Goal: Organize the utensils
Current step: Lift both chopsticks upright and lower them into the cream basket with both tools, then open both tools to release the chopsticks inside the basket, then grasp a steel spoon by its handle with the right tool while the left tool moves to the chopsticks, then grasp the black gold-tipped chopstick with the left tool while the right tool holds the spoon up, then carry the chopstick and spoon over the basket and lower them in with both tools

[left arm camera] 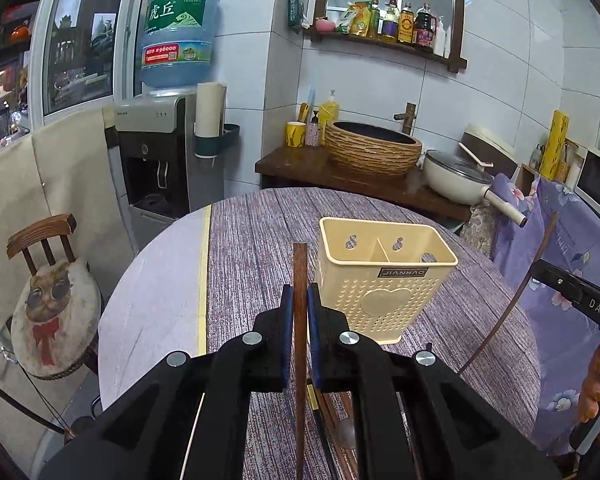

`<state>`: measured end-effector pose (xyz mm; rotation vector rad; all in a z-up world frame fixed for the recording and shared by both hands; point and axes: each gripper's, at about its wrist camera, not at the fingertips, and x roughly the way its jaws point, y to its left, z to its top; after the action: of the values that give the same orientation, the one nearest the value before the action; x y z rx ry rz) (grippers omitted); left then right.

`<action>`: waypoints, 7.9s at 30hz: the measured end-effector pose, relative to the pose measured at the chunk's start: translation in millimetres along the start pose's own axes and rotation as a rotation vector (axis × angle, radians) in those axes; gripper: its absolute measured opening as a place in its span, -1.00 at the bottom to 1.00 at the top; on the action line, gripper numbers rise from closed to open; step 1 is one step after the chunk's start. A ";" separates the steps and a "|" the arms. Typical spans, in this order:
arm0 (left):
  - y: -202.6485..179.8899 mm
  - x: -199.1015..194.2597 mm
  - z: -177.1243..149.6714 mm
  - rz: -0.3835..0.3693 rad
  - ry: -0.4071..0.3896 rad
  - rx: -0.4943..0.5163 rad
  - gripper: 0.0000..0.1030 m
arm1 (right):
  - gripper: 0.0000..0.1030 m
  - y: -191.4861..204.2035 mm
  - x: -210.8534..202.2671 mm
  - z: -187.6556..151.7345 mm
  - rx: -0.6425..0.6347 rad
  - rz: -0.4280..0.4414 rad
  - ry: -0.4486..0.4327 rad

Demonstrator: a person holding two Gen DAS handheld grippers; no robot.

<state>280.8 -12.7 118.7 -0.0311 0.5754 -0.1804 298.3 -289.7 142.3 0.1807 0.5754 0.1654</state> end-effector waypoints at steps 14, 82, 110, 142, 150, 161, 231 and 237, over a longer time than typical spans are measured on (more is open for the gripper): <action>3.8 -42.6 69.8 -0.066 -0.109 -0.027 -0.84 | -0.86 25.5 -35.9 58.7 -0.037 0.073 -0.070; -3.1 1.9 -89.7 0.036 0.016 -0.062 0.85 | 0.56 26.4 26.0 -94.5 -0.085 -0.059 0.041; 20.5 14.1 -153.6 0.022 0.193 -0.110 -0.09 | 0.30 86.6 76.9 -152.4 -0.298 0.213 0.303; 29.6 15.4 -152.5 -0.002 0.209 -0.115 -0.09 | -0.28 118.7 134.0 -137.4 -0.319 0.284 0.443; 13.0 29.0 -145.3 -0.092 0.246 -0.103 -0.12 | -0.28 95.9 99.9 -101.4 -0.124 0.314 0.292; -2.4 56.1 -140.0 -0.132 0.319 -0.065 -0.38 | -0.28 82.2 59.6 -86.6 -0.067 0.279 0.142; -5.1 11.3 -24.4 -0.069 0.077 -0.063 -0.85 | -0.29 73.0 27.0 -74.0 -0.036 0.225 0.073; -5.1 -5.8 -12.4 -0.066 0.016 -0.052 -0.85 | -0.29 77.4 27.0 -66.4 -0.038 0.246 0.084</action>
<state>268.4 -16.5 111.9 -0.0990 0.5952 -0.2301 275.8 -200.9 90.0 0.2078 0.6319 0.4238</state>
